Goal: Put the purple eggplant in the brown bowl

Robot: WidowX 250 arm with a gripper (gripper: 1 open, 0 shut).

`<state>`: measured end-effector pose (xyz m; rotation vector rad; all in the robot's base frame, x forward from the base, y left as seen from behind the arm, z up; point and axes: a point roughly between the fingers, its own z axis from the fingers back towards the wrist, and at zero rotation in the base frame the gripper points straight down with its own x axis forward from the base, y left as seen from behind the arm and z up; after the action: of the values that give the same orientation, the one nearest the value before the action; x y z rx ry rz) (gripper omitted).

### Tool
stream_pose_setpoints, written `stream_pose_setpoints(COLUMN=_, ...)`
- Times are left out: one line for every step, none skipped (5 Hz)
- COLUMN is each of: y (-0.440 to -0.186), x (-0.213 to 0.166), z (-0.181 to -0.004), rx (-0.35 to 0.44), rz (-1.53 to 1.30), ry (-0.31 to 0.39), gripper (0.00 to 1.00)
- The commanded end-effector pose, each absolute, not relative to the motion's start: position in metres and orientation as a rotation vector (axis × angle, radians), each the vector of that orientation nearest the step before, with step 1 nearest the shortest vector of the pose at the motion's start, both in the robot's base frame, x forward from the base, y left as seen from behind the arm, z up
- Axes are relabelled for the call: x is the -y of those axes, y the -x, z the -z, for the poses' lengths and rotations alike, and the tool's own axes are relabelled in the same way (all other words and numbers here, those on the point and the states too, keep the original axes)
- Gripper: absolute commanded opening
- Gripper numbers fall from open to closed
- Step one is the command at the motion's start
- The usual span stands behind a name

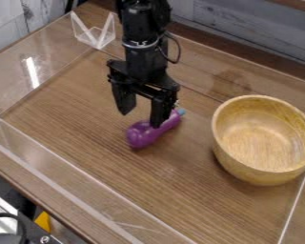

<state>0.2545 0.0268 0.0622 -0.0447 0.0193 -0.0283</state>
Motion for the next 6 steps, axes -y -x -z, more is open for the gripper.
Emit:
stream_pose_setpoints(y=-0.263, x=-0.028, z=-0.066, rx=0.027, rz=0.114, ry=0.031, gripper=1.0)
stream_pose_setpoints(y=-0.268, x=-0.029, z=-0.061, rx=0.035, rz=0.185, ry=0.028, gripper=1.0)
stream_pose_setpoints(y=-0.275, x=-0.023, z=-0.068, rx=0.044, rz=0.159, ry=0.024, gripper=1.0)
stream_pose_setpoints(y=-0.281, x=-0.018, z=-0.074, rx=0.048, rz=0.132, ry=0.02, gripper=1.0)
stream_pose_setpoints(y=-0.288, x=-0.017, z=-0.056, rx=0.048, rz=0.133, ry=0.017, gripper=1.0)
stream_pose_setpoints(y=-0.293, x=-0.018, z=-0.039, rx=0.041, rz=0.135, ry=0.011, gripper=1.0)
